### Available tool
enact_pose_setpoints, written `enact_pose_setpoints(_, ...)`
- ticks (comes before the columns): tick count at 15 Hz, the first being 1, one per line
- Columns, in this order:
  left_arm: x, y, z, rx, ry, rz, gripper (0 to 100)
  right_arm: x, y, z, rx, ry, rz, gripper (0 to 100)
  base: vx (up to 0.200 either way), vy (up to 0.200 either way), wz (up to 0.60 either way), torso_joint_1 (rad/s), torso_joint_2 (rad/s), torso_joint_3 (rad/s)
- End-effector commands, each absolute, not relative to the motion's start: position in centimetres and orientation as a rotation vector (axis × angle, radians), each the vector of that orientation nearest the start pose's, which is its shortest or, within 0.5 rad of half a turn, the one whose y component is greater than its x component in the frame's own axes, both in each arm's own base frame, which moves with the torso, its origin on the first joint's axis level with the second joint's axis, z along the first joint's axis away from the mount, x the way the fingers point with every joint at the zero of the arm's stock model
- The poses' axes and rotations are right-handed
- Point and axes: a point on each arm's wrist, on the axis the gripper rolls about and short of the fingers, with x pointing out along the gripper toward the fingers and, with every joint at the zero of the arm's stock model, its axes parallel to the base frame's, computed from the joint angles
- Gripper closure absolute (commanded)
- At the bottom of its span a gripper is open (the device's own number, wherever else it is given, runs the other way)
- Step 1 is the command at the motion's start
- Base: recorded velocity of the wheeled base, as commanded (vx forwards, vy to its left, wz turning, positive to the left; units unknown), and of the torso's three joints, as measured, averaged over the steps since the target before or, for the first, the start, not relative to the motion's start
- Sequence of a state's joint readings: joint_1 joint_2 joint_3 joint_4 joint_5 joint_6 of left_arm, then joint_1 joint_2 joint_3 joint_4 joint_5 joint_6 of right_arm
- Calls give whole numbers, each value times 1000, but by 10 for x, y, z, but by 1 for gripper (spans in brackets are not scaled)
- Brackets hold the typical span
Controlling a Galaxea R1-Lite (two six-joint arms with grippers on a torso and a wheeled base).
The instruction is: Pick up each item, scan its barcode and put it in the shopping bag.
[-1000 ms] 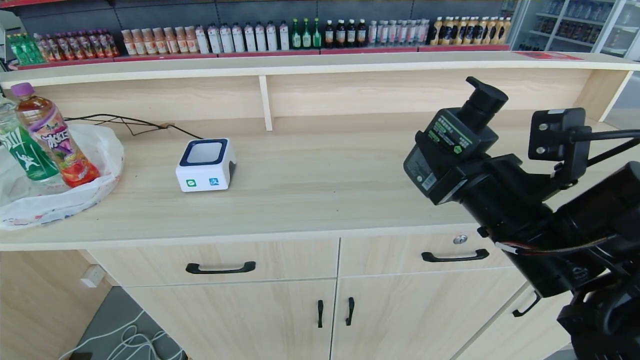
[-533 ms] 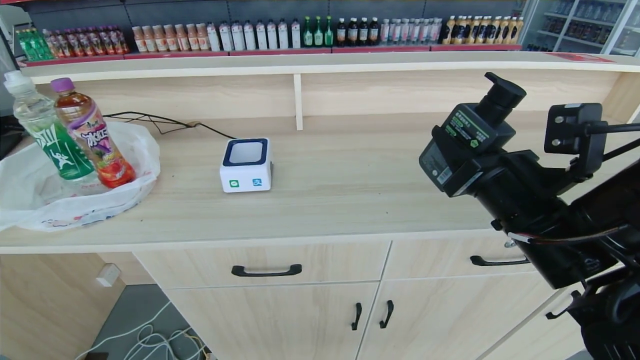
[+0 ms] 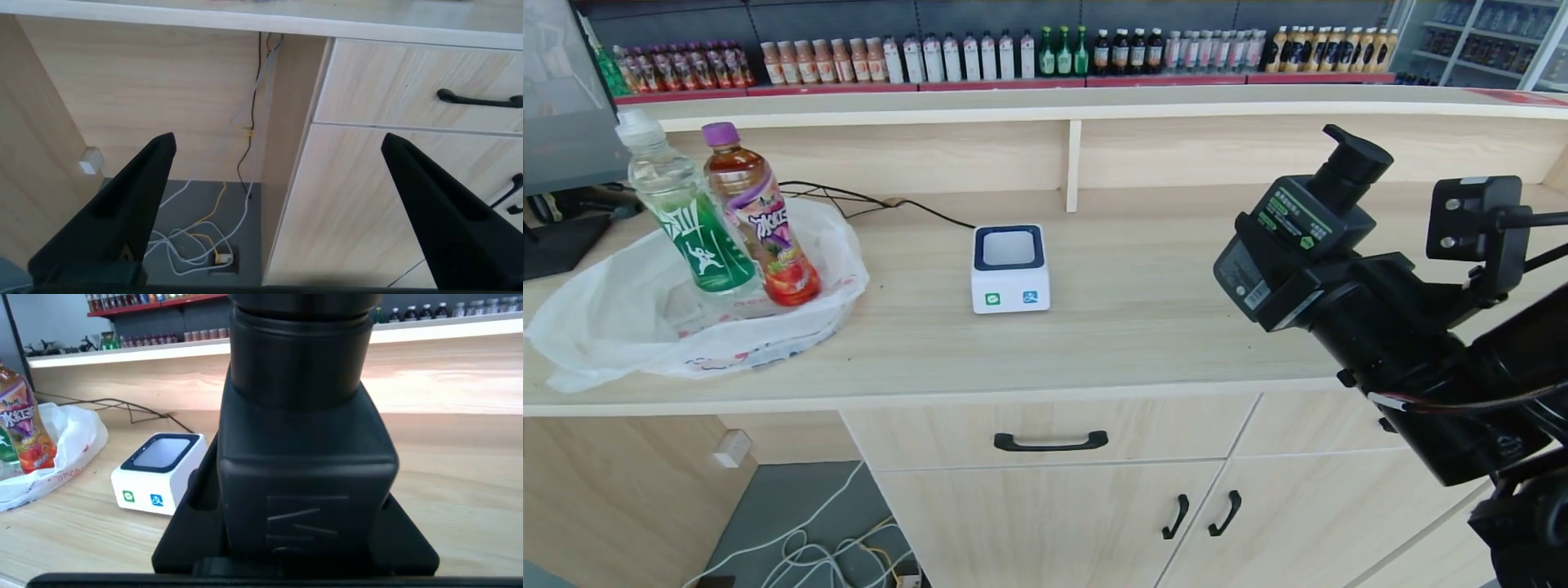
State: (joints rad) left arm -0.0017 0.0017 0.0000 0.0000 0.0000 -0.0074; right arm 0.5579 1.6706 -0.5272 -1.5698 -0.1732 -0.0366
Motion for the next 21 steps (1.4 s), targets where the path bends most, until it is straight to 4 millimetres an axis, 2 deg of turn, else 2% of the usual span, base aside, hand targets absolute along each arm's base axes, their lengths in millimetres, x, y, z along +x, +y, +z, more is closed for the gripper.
enact_pose_setpoints(1,-23,0,76,-8,2,-2,0,222,133,215,120,-415,370,100,0,200,0,2,2,7)
enact_pose_setpoints(7,-23,0,76,-8,2,-2,0,226,135,213,117,-409,370,100,0,200,0,2,2,5)
enact_pose_setpoints(13,-23,0,76,-8,2,-2,0,228,134,216,99,-423,370,100,0,0,0,0,0,0)
enact_pose_setpoints(15,-23,0,76,-8,2,-2,0,233,136,212,33,-432,434,100,0,0,0,0,0,0)
enact_pose_setpoints(17,-23,0,76,-8,2,-2,0,255,143,208,-82,-471,537,100,0,0,0,0,0,0)
enact_pose_setpoints(20,-23,0,76,-6,2,-2,0,300,174,217,-77,-571,557,100,0,0,0,0,0,0)
enact_pose_setpoints(21,-23,0,76,-6,2,-2,0,307,178,217,-74,-581,555,100,0,0,0,0,0,0)
